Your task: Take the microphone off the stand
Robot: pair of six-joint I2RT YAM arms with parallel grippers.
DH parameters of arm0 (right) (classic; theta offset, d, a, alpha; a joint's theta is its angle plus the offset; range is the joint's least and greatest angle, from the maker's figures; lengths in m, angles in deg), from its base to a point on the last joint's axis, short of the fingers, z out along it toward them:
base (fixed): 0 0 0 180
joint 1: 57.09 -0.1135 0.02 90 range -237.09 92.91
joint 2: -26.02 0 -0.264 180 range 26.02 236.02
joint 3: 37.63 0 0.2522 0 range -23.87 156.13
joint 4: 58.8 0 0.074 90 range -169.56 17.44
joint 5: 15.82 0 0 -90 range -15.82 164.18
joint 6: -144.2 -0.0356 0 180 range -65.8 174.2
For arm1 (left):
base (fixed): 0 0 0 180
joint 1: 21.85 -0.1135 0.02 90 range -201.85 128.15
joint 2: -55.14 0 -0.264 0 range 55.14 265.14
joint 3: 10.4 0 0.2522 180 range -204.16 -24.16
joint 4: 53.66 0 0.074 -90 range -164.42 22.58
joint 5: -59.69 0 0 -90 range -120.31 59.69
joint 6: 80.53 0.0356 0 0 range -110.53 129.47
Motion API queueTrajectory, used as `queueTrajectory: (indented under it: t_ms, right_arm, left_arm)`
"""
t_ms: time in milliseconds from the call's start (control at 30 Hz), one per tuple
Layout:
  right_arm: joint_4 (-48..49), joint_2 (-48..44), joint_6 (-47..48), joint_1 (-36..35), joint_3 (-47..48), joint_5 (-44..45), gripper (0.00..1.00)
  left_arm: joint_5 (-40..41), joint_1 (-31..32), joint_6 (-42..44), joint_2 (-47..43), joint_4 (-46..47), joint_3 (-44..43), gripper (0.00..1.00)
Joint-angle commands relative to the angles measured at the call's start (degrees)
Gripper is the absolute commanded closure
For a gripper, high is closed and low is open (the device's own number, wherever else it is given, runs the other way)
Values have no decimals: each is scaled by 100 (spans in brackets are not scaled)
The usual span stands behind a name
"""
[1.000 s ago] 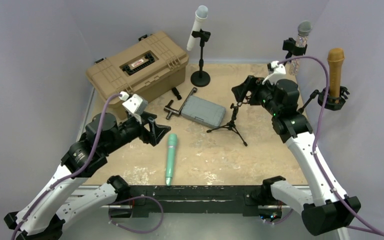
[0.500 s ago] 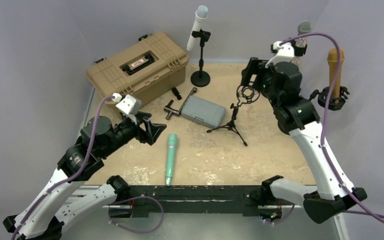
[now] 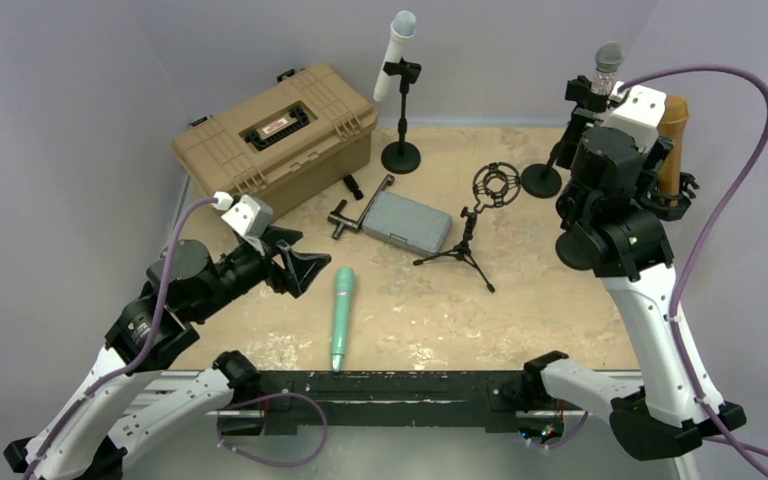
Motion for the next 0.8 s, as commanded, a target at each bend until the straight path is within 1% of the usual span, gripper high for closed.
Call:
queueTrajectory:
  t_ms: [0,100,233,267,300,400,500,667,767]
  right_arm:
    - [119,294,349,84,343,367,20]
    - [-198,695,296,168,821,695,22]
    - [-259,848,354,313,993,973,23]
    - [-240,845,355,321,962,1040,23]
    - [-138,826,577,339,874,1175,23]
    - [399,712,1001,400,539,1536,23]
    - [991,687,1414,664,167,1651,24]
    - [1119,842,1316,1313,-78,1377,24]
    - [1412,917,1329,1603,-288,1296,23]
  left_arm:
    - [-236,17,-118,-14,218,-43,29]
    - [-360,13,-168,-16,273,-23,29]
    - [-415,-18,-185,-74,250,-46,29]
    - [-421,-34,-191,-107,271,-32,29]
    - [-425,-49,-204,-128,276,-27,29]
    - [-498,-113,-239,-170,319,-1,29]
    - [-663,-169,-299,-143,408,39,29]
    - [-903,-182,-375,22,494,79,29]
    - [-970,-180,-394,76,527,92,29]
